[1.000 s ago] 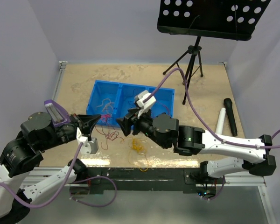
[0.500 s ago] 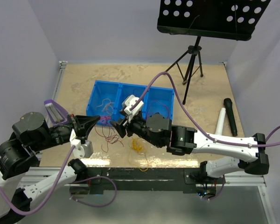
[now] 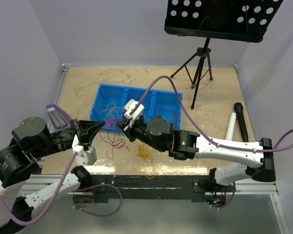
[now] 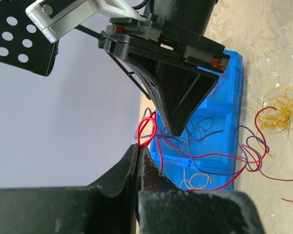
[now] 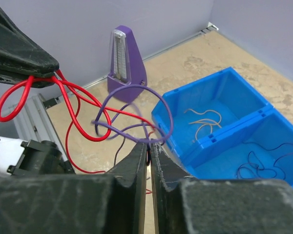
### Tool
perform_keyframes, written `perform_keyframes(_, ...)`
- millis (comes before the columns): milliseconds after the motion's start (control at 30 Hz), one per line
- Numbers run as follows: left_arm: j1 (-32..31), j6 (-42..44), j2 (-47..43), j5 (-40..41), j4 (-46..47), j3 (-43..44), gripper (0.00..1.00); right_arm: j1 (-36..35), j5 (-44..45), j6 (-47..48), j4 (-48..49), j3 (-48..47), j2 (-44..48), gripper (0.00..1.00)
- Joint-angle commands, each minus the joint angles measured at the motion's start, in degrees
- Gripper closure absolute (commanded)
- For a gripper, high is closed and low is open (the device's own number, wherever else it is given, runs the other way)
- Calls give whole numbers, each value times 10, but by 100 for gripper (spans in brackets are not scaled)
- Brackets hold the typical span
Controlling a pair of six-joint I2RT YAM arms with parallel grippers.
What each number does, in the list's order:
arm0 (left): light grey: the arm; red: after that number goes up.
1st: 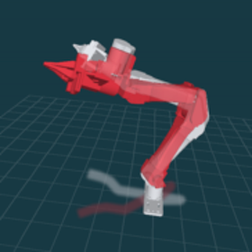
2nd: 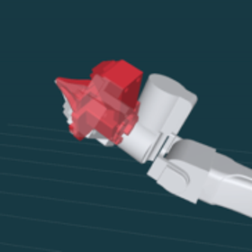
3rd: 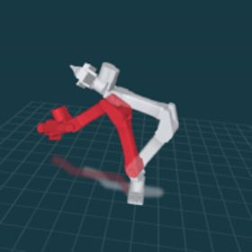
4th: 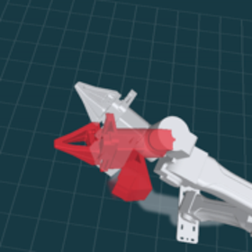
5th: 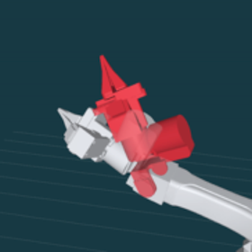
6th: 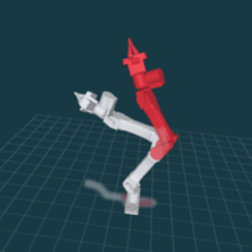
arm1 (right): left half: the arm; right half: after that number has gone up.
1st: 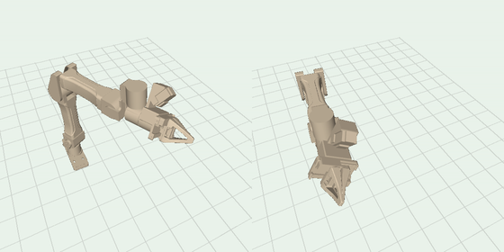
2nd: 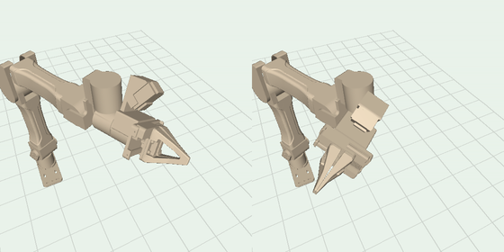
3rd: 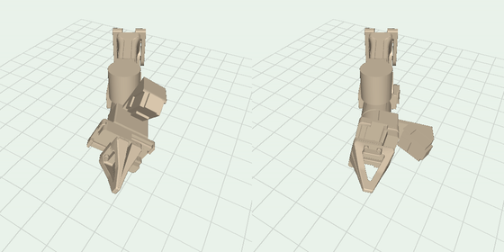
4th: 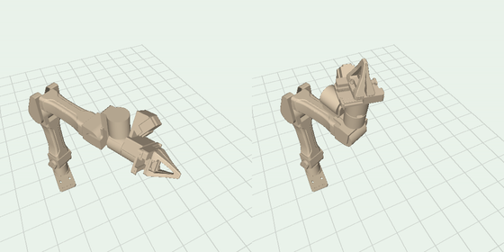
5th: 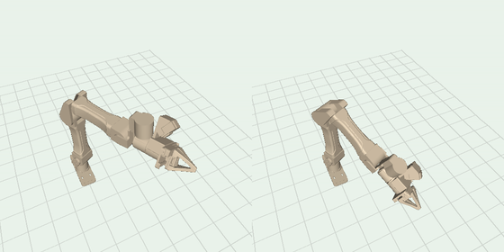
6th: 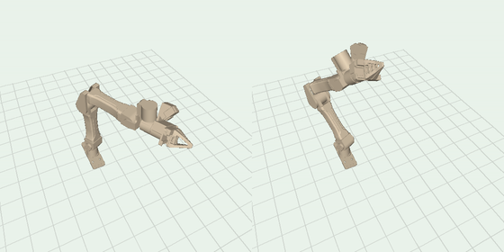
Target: Untangle the cables
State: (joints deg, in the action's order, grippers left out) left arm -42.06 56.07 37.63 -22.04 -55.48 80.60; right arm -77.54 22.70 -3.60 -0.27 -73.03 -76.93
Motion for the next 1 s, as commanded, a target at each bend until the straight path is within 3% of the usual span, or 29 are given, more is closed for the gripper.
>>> perform_keyframes(0, 1, -12, 0, -3, 13, 11, 100, 5, 3, -8, 25, -4, 12, 98)
perform_keyframes(200, 1, -1, -20, 39, 32, -32, 100, 15, 58, -49, -1, 42, 70, 100)
perform_keyframes(467, 1, 6, -48, 172, 91, -119, 100, 43, 91, -116, -76, 119, 196, 100)
perform_keyframes(633, 1, 8, -50, 218, 93, -148, 100, 70, 107, -129, -119, 118, 250, 100)
perform_keyframes(967, 1, 38, -61, 270, 64, -192, 100, 135, 256, -135, -183, 53, 272, 100)
